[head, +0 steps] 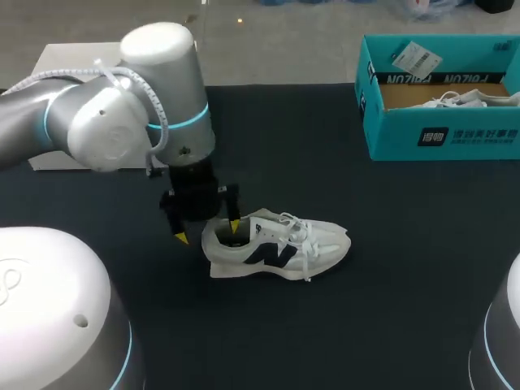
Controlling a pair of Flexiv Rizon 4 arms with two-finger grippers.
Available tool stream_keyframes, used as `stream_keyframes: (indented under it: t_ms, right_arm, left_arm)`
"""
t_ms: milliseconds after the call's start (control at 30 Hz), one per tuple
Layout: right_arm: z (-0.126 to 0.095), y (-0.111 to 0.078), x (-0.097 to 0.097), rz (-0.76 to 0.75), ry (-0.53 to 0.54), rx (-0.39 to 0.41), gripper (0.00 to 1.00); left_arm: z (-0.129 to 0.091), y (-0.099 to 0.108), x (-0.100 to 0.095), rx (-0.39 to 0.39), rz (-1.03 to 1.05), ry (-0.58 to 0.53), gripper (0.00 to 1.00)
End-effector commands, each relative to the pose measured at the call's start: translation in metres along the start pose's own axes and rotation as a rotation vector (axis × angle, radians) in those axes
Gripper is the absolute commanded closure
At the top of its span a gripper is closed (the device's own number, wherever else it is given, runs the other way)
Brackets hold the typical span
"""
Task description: Take the shoe out of the shoebox, open the shoe tongue, remove and reinsert the insole, then place the shoe into the shoebox
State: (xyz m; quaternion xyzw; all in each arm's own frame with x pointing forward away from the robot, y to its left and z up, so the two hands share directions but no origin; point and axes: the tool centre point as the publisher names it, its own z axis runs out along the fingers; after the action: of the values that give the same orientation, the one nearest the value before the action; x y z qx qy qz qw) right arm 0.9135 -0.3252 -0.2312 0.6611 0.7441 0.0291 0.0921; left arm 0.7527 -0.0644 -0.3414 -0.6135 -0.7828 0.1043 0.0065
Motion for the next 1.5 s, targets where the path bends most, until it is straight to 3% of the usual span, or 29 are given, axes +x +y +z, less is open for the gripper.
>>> stream_keyframes:
  t_ms: [33,100,233,367,467,533,1033,1200,1500]
  right_arm:
    - [0.0,0.0,0.0,0.0,0.0,-0.001,0.0]
    - [0.0,0.0,0.0,0.0,0.0,-0.001,0.0]
    - [0.0,0.0,0.0,0.0,0.0,-0.001,0.0]
    - [0.0,0.0,0.0,0.0,0.0,-0.001,0.0]
    - [0.0,0.0,0.0,0.0,0.0,-0.001,0.0]
    - [0.0,0.0,0.0,0.0,0.0,-0.001,0.0]
    - [0.0,0.0,0.0,0.0,0.0,-0.001,0.0]
    - [0.0,0.0,0.0,0.0,0.0,-0.001,0.0]
    - [0.0,0.0,0.0,0.0,0.0,-0.001,0.0]
  left_arm:
    - [-0.023,-0.009,0.016,0.05,-0.1,-0.269,0.0]
    - [-0.03,-0.011,0.023,0.04,-0.2,-0.364,0.0]
    - [-0.039,-0.013,0.046,0.041,-0.427,-0.701,0.0]
    - [-0.031,-0.014,0.061,0.009,-0.633,-0.818,0.0]
    - [-0.026,-0.012,0.066,0.041,-0.705,-0.844,0.0]
    - [-0.028,-0.009,0.065,0.048,-0.674,-0.777,0.0]
    - [-0.028,-0.009,0.065,0.048,-0.674,-0.777,0.0]
    - [-0.011,0.003,0.082,0.259,-0.907,-0.835,0.0]
    - [0.008,0.023,0.089,0.438,-1.093,-0.958,0.0]
